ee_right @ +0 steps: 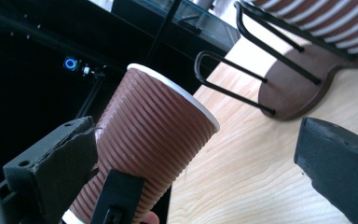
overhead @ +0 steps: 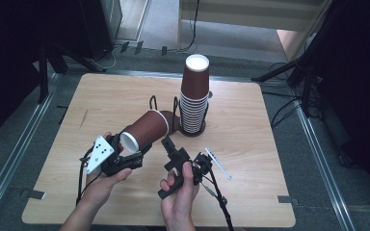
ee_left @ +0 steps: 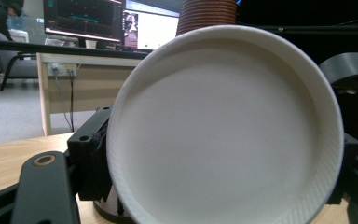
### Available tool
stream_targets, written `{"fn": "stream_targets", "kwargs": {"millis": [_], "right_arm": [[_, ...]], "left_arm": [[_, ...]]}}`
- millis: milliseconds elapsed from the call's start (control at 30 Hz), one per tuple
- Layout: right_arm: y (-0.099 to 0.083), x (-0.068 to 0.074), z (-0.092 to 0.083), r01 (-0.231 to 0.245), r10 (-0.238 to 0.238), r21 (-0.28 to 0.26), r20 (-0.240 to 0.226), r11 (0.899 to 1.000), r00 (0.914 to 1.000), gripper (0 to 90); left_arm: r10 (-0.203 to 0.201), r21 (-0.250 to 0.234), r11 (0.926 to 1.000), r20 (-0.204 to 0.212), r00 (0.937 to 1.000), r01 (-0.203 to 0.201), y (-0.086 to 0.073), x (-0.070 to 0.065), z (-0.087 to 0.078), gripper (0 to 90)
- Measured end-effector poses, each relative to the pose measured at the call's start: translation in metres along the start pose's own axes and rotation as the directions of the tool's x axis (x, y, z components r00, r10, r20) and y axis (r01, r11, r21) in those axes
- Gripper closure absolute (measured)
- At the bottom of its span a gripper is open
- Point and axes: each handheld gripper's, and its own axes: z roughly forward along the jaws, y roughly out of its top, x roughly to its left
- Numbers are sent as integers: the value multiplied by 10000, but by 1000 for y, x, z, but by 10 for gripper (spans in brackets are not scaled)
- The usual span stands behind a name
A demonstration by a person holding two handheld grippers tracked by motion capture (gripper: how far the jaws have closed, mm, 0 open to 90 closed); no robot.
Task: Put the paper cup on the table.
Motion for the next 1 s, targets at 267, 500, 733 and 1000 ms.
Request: {"fn": "stream_targets", "kwargs": {"millis": [267,500,733,1000], "right_arm": [[4,2,2,-1377,1376,69,195,9904,9903,0],[5,1,10,-2727,2723,437,156,9611,9621,0],[5,-3,17,-3705,3698,582,226,9270,9288,0],[10,-8,24,-4292,4289,824,220,8994,9031,0]], "left_arm": [[80,91,9999,185,9998,-81,-5,-5,2,205],[141,101,9998,422,9990,-145,-7,-11,4,205],[230,173,9996,569,9981,-241,-8,-15,5,205],[273,265,9992,723,9970,-293,-8,-16,5,206]]}}
